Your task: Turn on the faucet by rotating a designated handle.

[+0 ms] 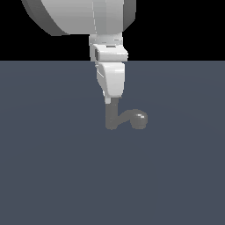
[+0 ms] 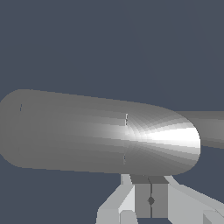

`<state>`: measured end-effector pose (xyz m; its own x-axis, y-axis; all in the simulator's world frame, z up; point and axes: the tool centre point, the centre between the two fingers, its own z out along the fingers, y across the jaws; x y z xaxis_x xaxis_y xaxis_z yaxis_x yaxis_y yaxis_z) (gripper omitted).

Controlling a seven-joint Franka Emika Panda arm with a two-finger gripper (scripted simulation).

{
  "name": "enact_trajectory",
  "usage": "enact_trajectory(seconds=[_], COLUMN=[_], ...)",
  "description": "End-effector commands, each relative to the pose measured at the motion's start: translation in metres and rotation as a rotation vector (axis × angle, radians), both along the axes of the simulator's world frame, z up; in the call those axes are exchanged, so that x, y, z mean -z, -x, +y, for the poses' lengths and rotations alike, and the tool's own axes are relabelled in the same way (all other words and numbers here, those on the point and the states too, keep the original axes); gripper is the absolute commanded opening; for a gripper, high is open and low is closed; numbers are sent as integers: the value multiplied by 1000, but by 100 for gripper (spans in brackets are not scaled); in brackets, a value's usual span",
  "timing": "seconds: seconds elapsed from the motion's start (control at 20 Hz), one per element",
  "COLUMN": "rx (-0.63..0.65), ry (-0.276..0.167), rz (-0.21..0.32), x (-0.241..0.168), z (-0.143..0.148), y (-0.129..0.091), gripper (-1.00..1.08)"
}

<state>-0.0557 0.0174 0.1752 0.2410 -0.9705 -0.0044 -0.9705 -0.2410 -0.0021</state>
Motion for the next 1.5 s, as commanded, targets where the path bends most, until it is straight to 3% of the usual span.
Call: enact_trajectory(seconds=[0.0, 0.2, 0.25, 1.45], rx=[39, 42, -1, 33], ry=[4, 5, -4, 3], rz=[0, 1, -1, 1], x=[2, 2, 0, 2], z=[-36, -53, -25, -91], y=[-1, -1, -2, -48], gripper=[-100, -100, -100, -100])
